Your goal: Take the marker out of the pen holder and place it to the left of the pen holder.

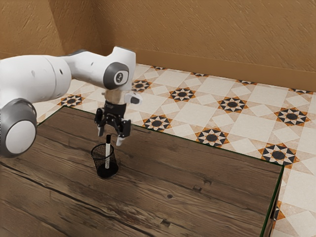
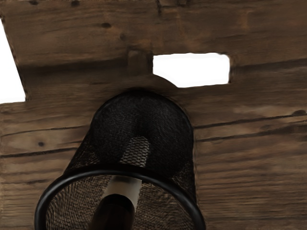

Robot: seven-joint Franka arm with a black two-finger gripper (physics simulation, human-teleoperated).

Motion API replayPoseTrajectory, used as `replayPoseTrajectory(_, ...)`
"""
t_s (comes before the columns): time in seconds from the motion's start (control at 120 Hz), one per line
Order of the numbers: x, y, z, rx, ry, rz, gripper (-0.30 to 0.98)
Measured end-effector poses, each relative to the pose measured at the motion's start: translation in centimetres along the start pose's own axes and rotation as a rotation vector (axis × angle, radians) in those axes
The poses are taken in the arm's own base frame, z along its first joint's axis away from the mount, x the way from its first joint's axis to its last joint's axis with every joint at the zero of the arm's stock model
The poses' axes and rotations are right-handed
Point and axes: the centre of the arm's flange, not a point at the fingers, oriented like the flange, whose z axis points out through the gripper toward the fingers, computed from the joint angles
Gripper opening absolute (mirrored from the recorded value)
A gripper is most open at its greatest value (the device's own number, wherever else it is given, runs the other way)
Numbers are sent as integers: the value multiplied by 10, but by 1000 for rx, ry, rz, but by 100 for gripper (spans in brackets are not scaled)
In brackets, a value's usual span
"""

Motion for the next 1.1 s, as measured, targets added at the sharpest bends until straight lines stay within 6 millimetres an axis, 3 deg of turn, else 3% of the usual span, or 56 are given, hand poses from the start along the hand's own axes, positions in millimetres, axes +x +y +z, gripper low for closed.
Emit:
replayPoseTrajectory(0.1,-5,-42,4,-58,4,-60,68)
replayPoseTrajectory(0.15,-5,-52,5,-94,24,-71,68)
replayPoseTrajectory(0.333,6,-49,7,-134,114,-44,66)
replayPoseTrajectory(0.5,12,-39,8,-45,126,25,64)
replayPoseTrajectory(0.567,11,-37,15,-30,112,44,63)
replayPoseTrajectory(0.692,9,-25,10,-19,120,84,61)
replayPoseTrajectory(0.892,-7,-28,16,-39,97,96,57)
replayPoseTrajectory(1.1,-10,-16,11,-47,102,115,44)
